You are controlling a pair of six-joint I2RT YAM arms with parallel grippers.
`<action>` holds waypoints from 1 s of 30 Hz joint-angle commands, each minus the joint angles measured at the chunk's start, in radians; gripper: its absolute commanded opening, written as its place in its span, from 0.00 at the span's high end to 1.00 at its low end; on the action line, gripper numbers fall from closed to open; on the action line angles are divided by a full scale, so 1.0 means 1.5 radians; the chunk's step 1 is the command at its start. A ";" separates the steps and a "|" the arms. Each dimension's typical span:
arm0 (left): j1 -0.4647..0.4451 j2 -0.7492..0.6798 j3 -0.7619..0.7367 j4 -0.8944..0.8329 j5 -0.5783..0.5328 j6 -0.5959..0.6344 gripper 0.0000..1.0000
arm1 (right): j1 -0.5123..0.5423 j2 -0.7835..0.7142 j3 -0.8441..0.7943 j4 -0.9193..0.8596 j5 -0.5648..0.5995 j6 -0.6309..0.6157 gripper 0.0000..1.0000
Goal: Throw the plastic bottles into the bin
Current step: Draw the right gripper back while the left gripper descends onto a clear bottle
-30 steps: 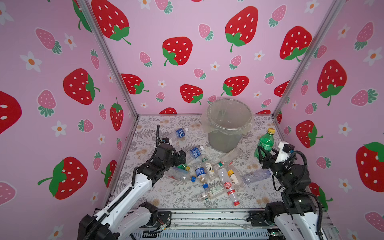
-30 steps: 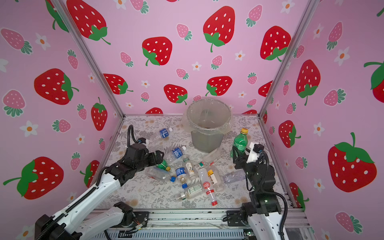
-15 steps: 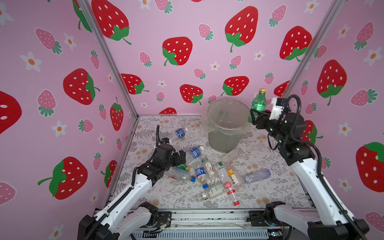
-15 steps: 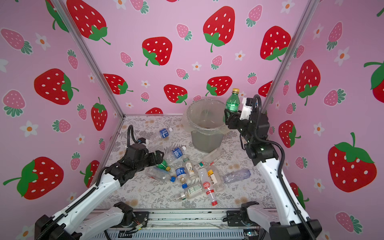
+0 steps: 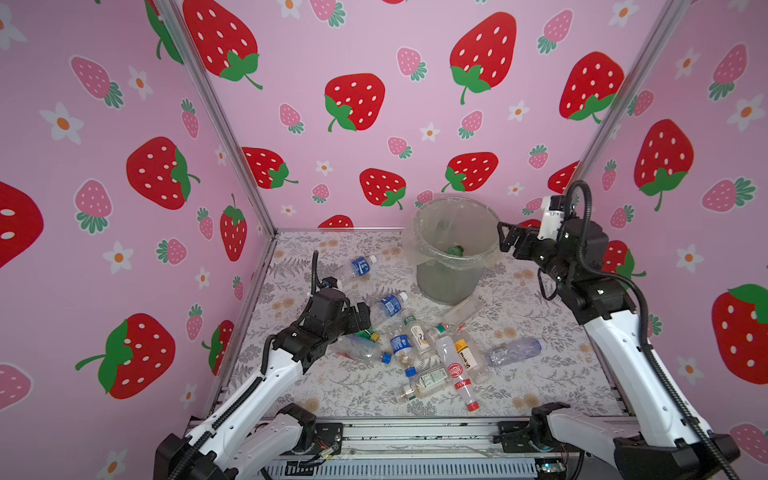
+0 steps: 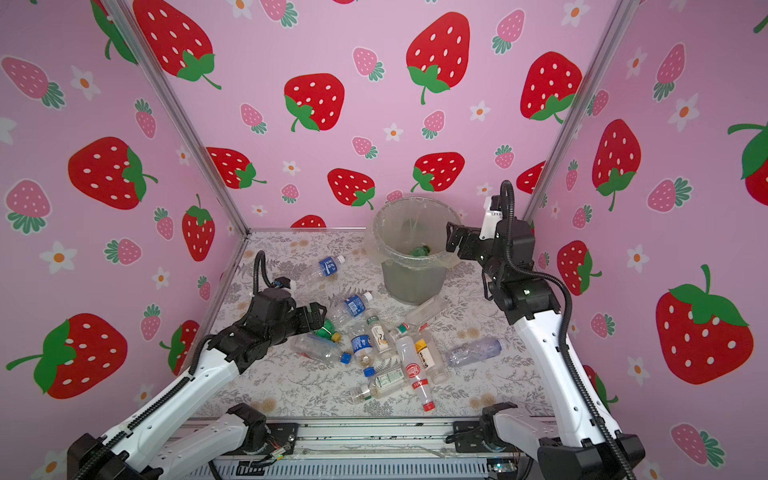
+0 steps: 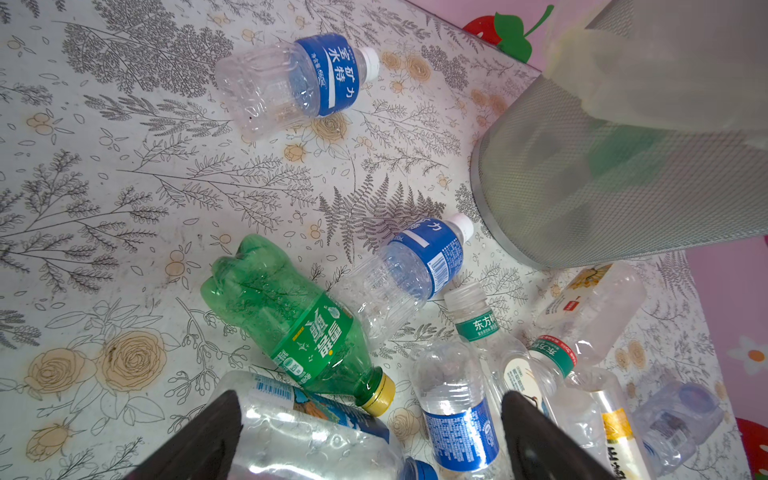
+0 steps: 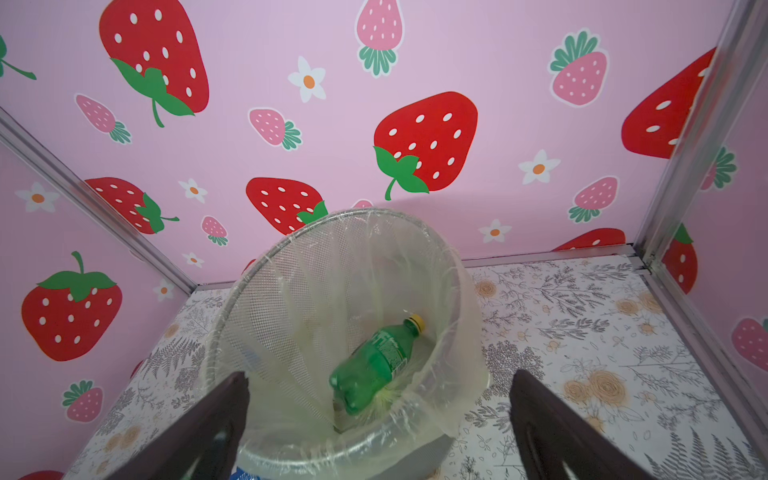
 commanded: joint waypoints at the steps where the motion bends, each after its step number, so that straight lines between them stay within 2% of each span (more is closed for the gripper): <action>1: -0.003 -0.004 0.030 -0.028 -0.016 -0.011 0.01 | -0.006 -0.039 -0.077 -0.009 0.024 0.010 0.01; 7: -0.003 -0.007 0.029 -0.050 -0.022 -0.026 0.01 | -0.038 -0.116 -0.218 -0.011 0.019 0.040 0.01; 15: -0.003 -0.002 0.052 -0.133 -0.057 -0.082 0.01 | -0.067 -0.194 -0.327 -0.030 0.011 0.065 0.01; 23: -0.003 0.010 0.065 -0.232 -0.108 -0.219 0.01 | -0.083 -0.220 -0.378 -0.045 0.038 0.070 0.01; 25: -0.003 0.016 0.066 -0.259 -0.125 -0.275 0.01 | -0.083 -0.233 -0.393 -0.040 0.042 0.073 0.01; 30: -0.003 0.042 0.074 -0.307 -0.131 -0.372 0.01 | -0.085 -0.241 -0.408 -0.033 0.037 0.074 0.01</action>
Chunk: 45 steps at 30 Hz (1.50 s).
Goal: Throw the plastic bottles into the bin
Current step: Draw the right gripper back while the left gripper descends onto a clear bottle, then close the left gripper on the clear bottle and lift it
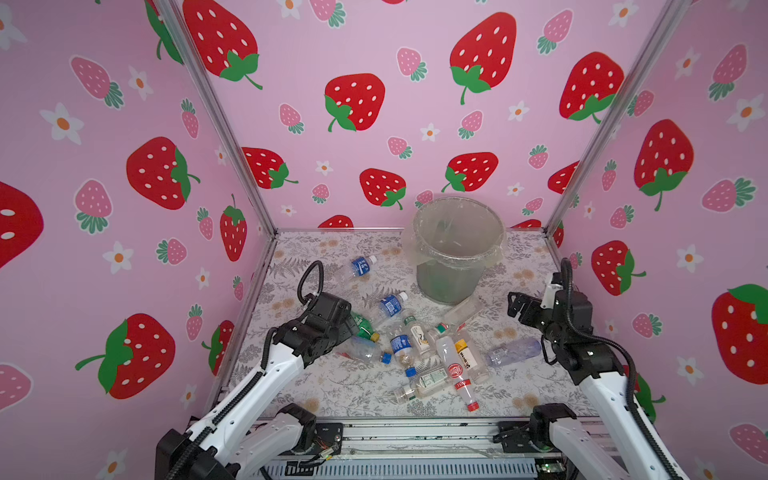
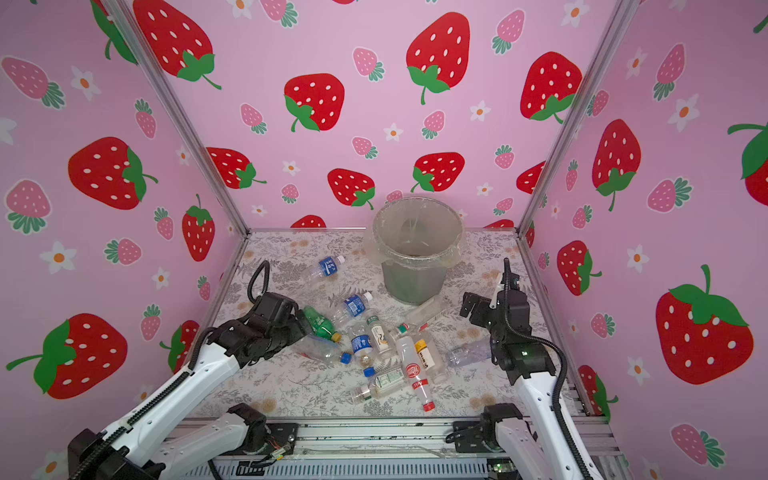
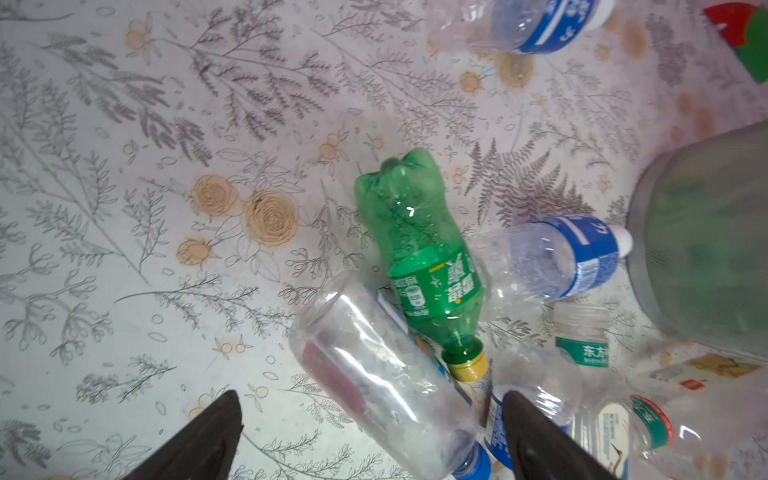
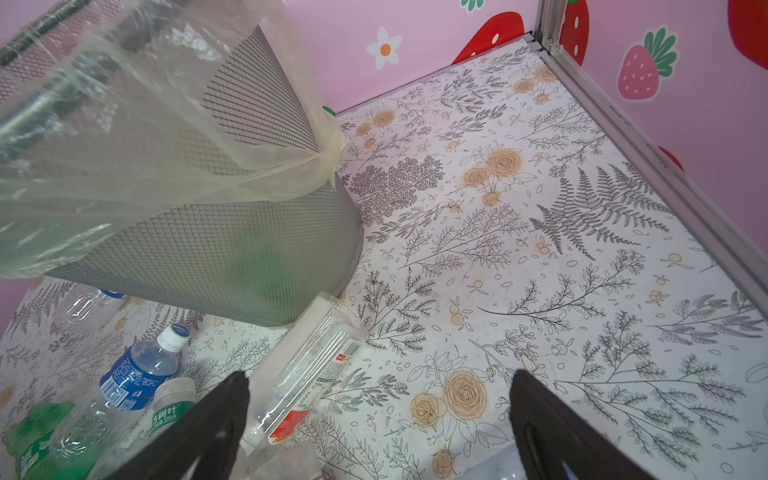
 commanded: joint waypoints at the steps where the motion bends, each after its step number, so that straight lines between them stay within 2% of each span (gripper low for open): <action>1: -0.002 0.014 0.028 -0.058 -0.020 -0.101 0.01 | -0.004 -0.009 -0.010 0.001 0.006 0.007 0.01; 8: -0.005 0.024 0.002 -0.041 0.006 -0.174 0.01 | -0.004 -0.023 -0.024 0.002 0.000 0.007 0.01; 20: -0.005 0.080 -0.017 0.027 0.031 -0.207 0.02 | -0.003 -0.038 -0.043 0.005 0.001 0.010 0.01; 27: -0.007 0.137 -0.035 0.089 0.068 -0.211 0.09 | -0.003 -0.041 -0.057 0.017 -0.002 0.012 0.01; 31: -0.010 0.151 -0.041 0.097 0.062 -0.213 0.09 | -0.004 -0.047 -0.059 0.016 0.000 0.009 0.01; 40: -0.013 0.155 -0.076 0.111 0.052 -0.223 0.21 | -0.004 -0.061 -0.067 0.013 0.007 0.004 0.01; 45: -0.014 0.158 -0.109 0.125 0.055 -0.229 0.21 | -0.004 -0.066 -0.072 0.013 0.007 0.005 0.01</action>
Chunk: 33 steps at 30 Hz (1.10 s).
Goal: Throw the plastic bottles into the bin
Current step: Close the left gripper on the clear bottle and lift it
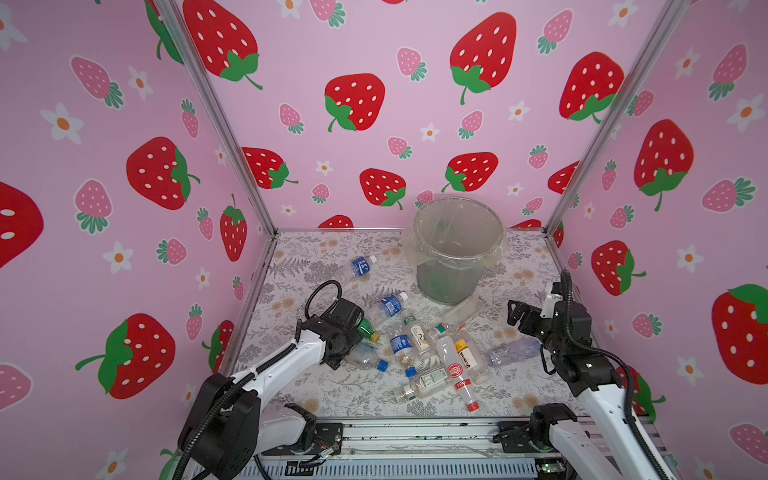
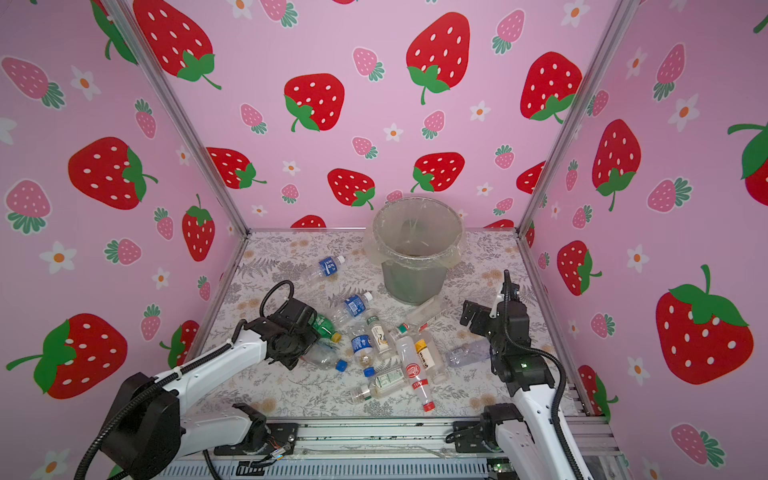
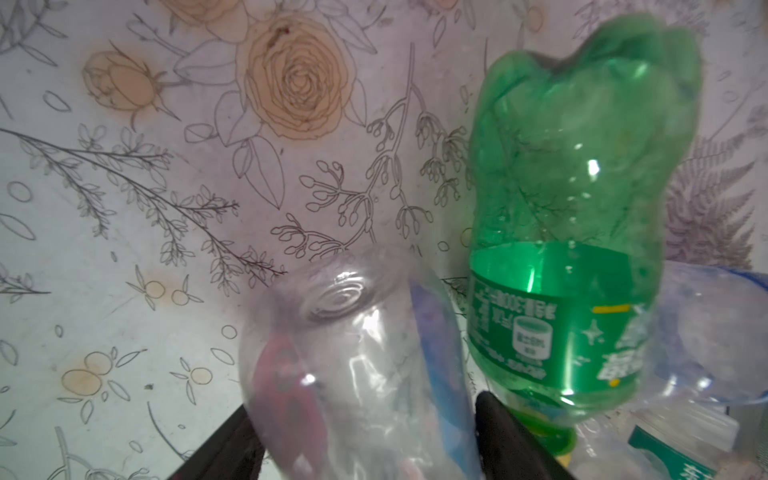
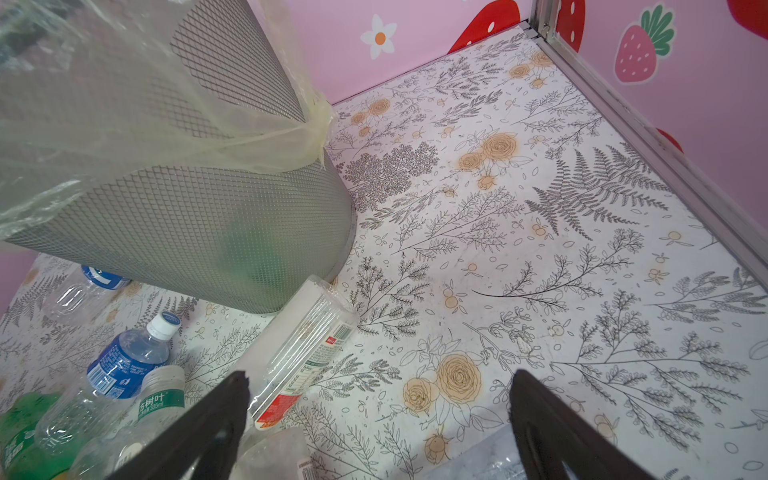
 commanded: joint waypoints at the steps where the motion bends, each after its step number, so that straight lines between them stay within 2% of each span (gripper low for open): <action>1: -0.003 0.005 -0.022 0.000 -0.010 -0.020 0.21 | -0.004 -0.010 -0.008 0.003 0.007 0.004 0.01; 14: -0.004 -0.008 -0.046 0.010 -0.015 -0.015 0.25 | -0.004 -0.020 -0.013 0.004 -0.007 0.010 0.01; 17: -0.004 -0.012 -0.045 0.005 -0.017 -0.012 0.36 | -0.004 -0.025 -0.015 0.002 -0.006 0.011 0.01; 30: -0.003 -0.043 -0.053 -0.005 -0.019 -0.003 0.42 | -0.004 -0.029 -0.017 0.000 -0.008 0.013 0.01; 33: -0.004 -0.059 -0.050 0.006 -0.009 0.024 0.47 | -0.004 -0.029 -0.017 0.000 -0.007 0.014 0.01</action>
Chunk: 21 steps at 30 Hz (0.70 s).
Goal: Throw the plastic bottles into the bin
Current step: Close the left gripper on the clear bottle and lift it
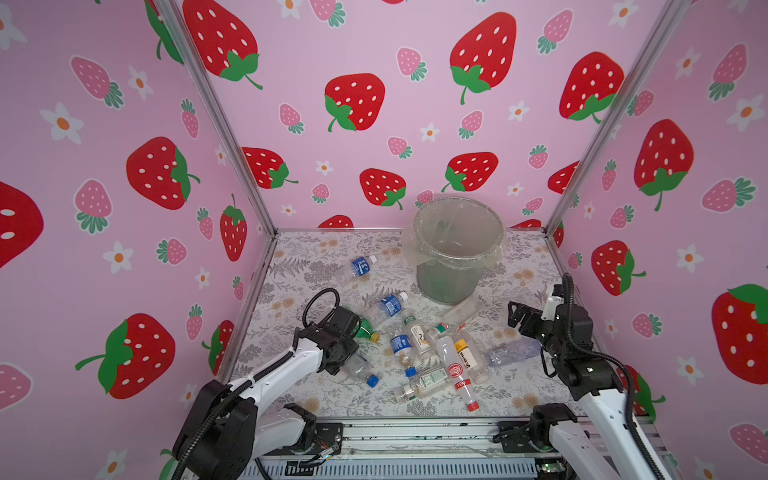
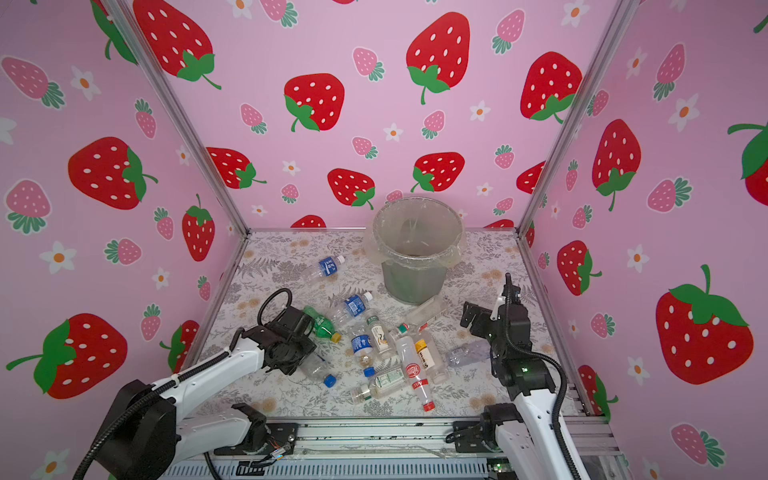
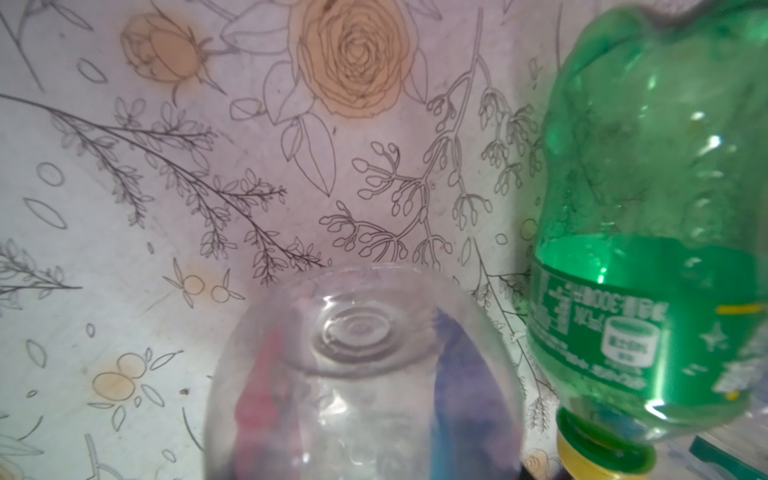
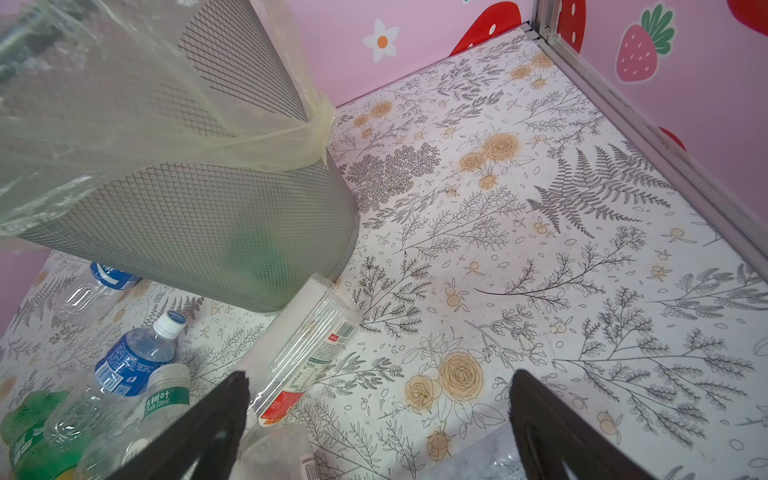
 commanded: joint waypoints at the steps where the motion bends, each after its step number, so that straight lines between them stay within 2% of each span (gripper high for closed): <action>1: -0.003 -0.023 0.002 -0.009 -0.008 0.027 0.47 | -0.002 -0.006 -0.007 0.000 -0.002 0.008 0.01; 14: -0.003 -0.104 0.066 -0.067 -0.046 0.146 0.48 | -0.002 -0.008 -0.009 0.002 -0.003 0.005 0.01; 21: -0.003 -0.129 0.097 -0.049 -0.025 0.220 0.49 | -0.003 -0.009 -0.012 0.006 -0.005 0.005 0.01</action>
